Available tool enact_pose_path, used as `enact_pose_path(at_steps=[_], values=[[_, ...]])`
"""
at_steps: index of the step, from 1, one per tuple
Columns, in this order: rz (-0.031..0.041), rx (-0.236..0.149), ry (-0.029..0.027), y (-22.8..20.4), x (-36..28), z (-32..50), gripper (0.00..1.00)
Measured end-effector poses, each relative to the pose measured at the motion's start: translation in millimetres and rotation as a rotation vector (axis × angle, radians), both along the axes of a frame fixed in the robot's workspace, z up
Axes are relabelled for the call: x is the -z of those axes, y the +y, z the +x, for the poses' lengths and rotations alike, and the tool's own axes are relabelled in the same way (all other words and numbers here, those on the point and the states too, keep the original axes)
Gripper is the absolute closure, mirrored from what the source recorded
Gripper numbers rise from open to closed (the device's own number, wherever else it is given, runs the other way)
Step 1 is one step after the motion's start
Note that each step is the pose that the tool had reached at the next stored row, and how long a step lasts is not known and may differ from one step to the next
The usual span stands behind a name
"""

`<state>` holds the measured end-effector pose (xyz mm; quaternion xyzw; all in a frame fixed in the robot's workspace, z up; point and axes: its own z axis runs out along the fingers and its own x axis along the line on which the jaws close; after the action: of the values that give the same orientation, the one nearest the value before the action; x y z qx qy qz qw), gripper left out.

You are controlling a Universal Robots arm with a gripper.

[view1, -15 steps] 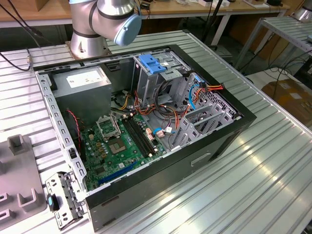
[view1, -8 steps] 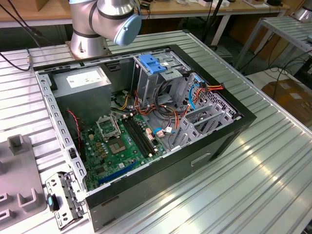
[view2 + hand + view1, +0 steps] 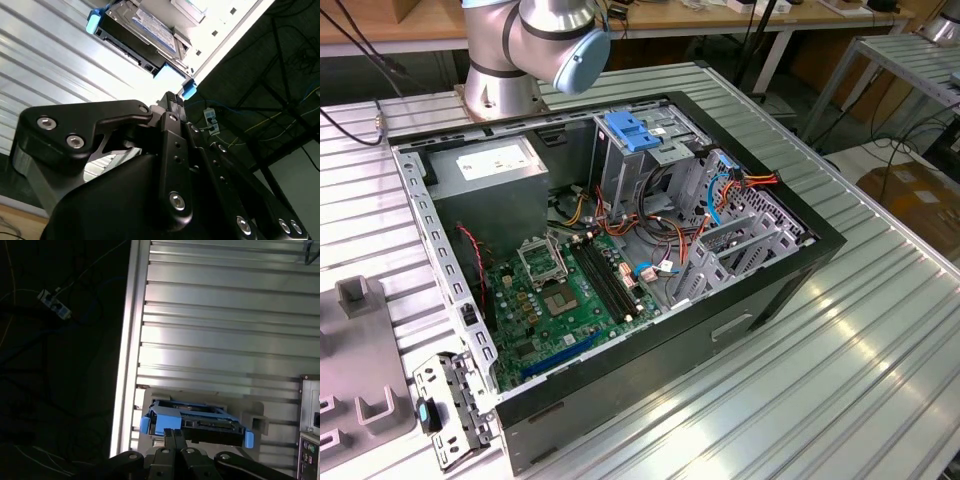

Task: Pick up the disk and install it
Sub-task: 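Pick up the disk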

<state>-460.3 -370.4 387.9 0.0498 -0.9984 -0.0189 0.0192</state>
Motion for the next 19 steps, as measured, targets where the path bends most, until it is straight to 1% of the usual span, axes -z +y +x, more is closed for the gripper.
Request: enact_pose_path(at_steps=[6, 8, 12, 15, 17, 18, 19], values=[[-0.0001, -0.052, -0.0001, 0.0, 0.0, 0.0, 0.89], [-0.0008, -0.077, -0.0001, 0.0, 0.0, 0.0, 0.89], [-0.0011, -0.108, 0.0, 0.0, 0.1, 0.0, 0.89], [-0.0012, -0.135, -0.0012, 0.0, 0.2, 0.0, 0.89], [-0.0014, -0.151, -0.0045, 0.0, 0.2, 0.0, 0.89], [-0.0018, -0.163, -0.0103, 0.0, 0.4, 0.0, 0.89], [-0.002, -0.18, -0.0145, 0.0, 0.6, 0.0, 0.89]])
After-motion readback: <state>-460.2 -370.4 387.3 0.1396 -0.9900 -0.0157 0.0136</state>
